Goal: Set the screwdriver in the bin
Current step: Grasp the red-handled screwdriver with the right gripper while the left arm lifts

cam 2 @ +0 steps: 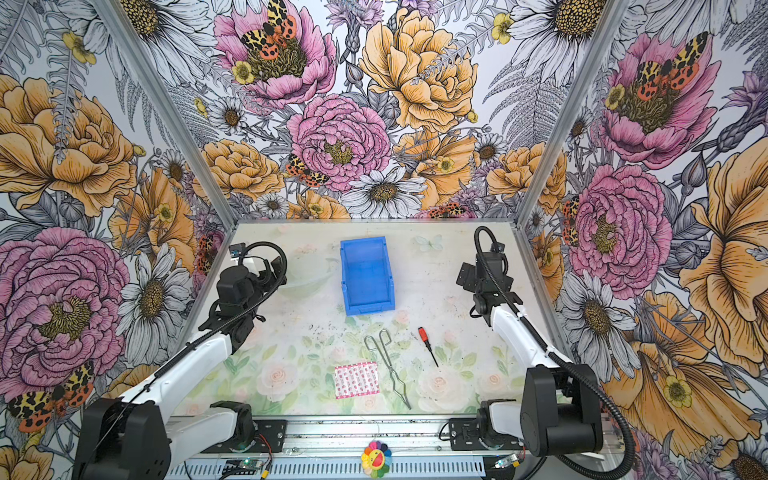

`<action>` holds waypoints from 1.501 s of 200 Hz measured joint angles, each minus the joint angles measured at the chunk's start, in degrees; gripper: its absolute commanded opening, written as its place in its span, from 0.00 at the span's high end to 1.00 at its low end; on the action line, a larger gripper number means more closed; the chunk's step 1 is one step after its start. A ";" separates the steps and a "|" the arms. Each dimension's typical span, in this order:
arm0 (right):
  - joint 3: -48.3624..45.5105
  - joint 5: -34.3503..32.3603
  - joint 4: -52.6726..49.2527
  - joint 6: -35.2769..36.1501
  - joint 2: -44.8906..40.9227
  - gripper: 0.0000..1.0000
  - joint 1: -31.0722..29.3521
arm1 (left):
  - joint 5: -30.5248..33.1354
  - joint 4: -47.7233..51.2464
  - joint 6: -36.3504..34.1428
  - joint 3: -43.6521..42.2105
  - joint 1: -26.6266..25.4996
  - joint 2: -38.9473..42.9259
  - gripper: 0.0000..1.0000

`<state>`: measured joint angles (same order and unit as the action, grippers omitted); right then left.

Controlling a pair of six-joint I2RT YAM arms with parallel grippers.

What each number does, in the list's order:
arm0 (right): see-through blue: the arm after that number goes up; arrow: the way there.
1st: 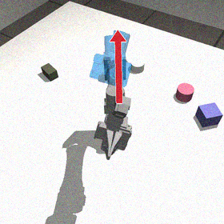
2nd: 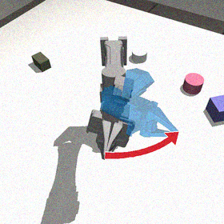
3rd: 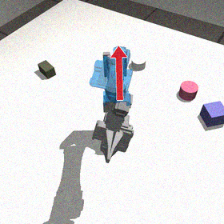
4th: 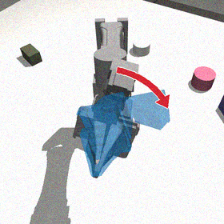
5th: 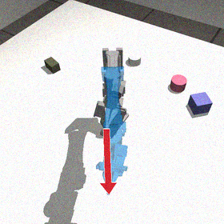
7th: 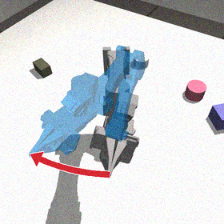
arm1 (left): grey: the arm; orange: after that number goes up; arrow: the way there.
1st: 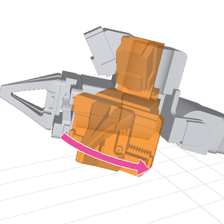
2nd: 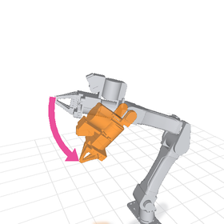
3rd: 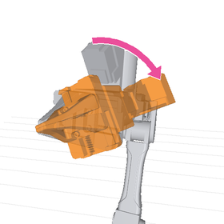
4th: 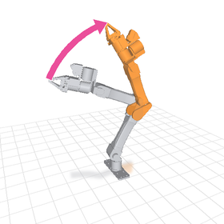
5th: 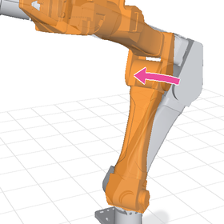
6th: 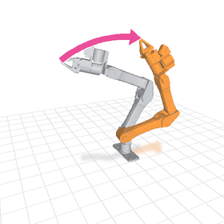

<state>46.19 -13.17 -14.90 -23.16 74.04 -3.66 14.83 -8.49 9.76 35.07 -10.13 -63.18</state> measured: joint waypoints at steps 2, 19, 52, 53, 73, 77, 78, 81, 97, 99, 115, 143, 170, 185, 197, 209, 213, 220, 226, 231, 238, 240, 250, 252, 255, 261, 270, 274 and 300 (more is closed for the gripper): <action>0.00 0.15 -1.05 -0.35 0.00 0.00 -0.42 | 0.00 0.68 0.31 0.00 -0.46 0.28 0.01; -0.02 1.46 -7.08 -2.56 0.00 0.00 -3.23 | -0.46 6.38 2.60 0.07 -4.52 2.38 0.01; -1.46 5.25 -13.44 -6.01 0.00 0.01 -8.66 | -6.34 14.05 5.81 0.09 -10.47 3.78 0.01; -1.53 5.33 -13.57 -6.05 0.00 0.01 -8.79 | -6.62 14.29 5.95 0.09 -10.69 3.78 0.01; -3.85 7.06 -16.13 -8.44 0.00 0.01 -13.22 | -9.55 16.57 6.86 0.24 -14.95 3.30 0.01; -4.28 7.48 -16.59 -8.83 0.00 0.00 -14.16 | -9.99 16.96 6.86 0.33 -15.89 3.06 0.01; -4.37 7.52 -16.63 -8.90 0.00 0.00 -14.36 | -10.05 17.03 6.86 0.37 -16.06 3.02 0.01; -4.70 7.69 -16.85 -9.16 0.00 0.01 -15.02 | -10.27 17.27 6.86 0.48 -16.72 2.84 0.01; -6.05 9.05 -18.08 -10.47 0.00 0.02 -18.32 | -11.15 17.55 6.86 0.83 -20.02 1.92 0.01; -6.21 9.18 -18.16 -10.51 0.00 0.03 -18.73 | -11.19 17.55 6.84 0.83 -20.41 1.86 0.01; -6.51 10.03 -18.97 -11.10 0.57 0.07 -21.07 | -11.50 17.44 6.84 0.83 -22.25 1.38 0.01; -6.49 10.47 -18.95 -11.39 4.13 0.19 -23.61 | -11.54 16.85 6.82 0.83 -23.43 -0.04 0.01; -5.88 10.25 -19.37 -10.91 8.09 0.28 -24.70 | -11.76 16.83 6.80 0.83 -23.52 -1.03 0.01; -5.11 10.34 -19.17 -10.14 8.76 0.32 -25.38 | -11.74 16.76 6.80 0.83 -23.52 -1.03 0.01; -4.76 10.32 -19.12 -9.75 9.16 0.38 -25.77 | -11.74 16.83 6.80 0.83 -23.52 -1.03 0.01; -4.72 10.29 -19.17 -9.18 9.44 0.50 -26.01 | -11.72 16.83 6.80 0.83 -23.52 -1.01 0.01; -4.72 10.27 -19.17 -9.20 9.55 0.55 -26.05 | -11.69 16.83 6.82 0.83 -23.52 -1.01 0.01; -4.72 10.10 -19.10 -9.22 9.77 0.63 -26.08 | -11.69 16.83 6.82 0.83 -23.52 -1.01 0.01; -4.63 10.03 -19.08 -8.76 9.94 0.68 -26.16 | -11.67 16.85 6.82 0.83 -23.52 -0.96 0.01; -4.48 9.97 -19.12 -8.39 10.10 0.72 -26.16 | -11.63 16.87 6.82 0.83 -23.52 -0.94 0.01; -4.35 9.92 -19.08 -8.37 10.32 0.77 -26.16 | -11.50 16.87 6.82 0.83 -23.52 -0.90 0.01; -4.35 9.94 -19.06 -8.68 10.36 0.78 -26.16 | -11.45 16.85 6.80 0.83 -23.52 -0.87 0.01; -4.17 9.81 -18.97 -8.15 10.62 0.84 -26.16 | -11.34 16.94 6.82 0.83 -23.52 -0.76 0.01; -4.13 9.73 -18.97 -8.44 10.69 0.86 -26.16 | -11.30 16.94 6.80 0.83 -23.52 -0.72 0.01; -4.02 9.70 -18.95 -8.35 10.75 0.87 -26.16 | -11.28 16.96 6.80 0.83 -23.52 -0.68 0.01; -3.89 9.62 -19.02 -8.46 10.86 0.90 -26.16 | -11.26 17.07 6.82 0.83 -23.52 -0.57 0.01; -3.85 9.62 -19.10 -8.07 10.86 0.93 -26.18 | -11.23 17.18 6.80 0.83 -23.52 -0.55 0.02; -3.85 9.60 -19.10 -8.26 10.84 0.94 -26.21 | -11.23 17.25 6.80 0.83 -23.52 -0.52 0.01; -3.76 9.62 -19.17 -8.28 10.60 0.98 -26.45 | -11.21 17.33 6.80 0.83 -23.50 -0.35 0.01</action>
<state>42.44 -3.55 -34.06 -31.44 84.64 -30.11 3.62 8.84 16.56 35.90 -33.63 -63.53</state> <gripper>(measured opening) 0.167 0.986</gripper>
